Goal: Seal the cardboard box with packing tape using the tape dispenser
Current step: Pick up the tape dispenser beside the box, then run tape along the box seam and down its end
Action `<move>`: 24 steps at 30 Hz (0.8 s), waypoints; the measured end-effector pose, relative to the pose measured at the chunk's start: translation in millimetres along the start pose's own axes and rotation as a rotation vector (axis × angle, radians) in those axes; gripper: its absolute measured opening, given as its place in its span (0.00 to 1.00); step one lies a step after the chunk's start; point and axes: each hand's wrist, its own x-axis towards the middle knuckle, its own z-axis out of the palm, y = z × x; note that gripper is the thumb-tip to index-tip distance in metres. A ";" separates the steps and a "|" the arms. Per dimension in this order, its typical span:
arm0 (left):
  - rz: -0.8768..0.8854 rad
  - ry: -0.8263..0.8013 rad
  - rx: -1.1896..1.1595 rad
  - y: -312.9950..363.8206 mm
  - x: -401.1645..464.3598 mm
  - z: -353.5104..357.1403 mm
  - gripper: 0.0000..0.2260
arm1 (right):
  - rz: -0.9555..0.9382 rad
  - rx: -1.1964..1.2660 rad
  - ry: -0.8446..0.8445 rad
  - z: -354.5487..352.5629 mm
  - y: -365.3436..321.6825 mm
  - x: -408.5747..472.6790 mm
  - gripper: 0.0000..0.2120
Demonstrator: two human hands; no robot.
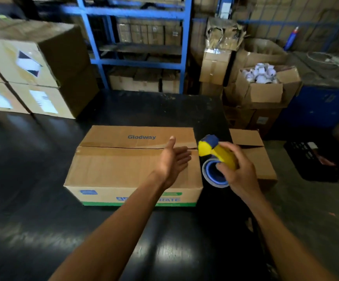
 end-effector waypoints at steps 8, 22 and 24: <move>0.057 0.139 -0.279 33.5 -48.6 -38.8 0.15 | -0.258 -0.197 -0.299 63.2 -33.6 27.5 0.27; 0.252 0.820 -0.210 130.4 -57.3 -207.8 0.07 | -0.518 -0.322 -0.531 202.7 -105.0 109.8 0.30; 0.284 0.922 -0.204 138.3 -57.4 -244.9 0.06 | -0.527 -0.380 -0.496 201.5 -95.2 123.1 0.28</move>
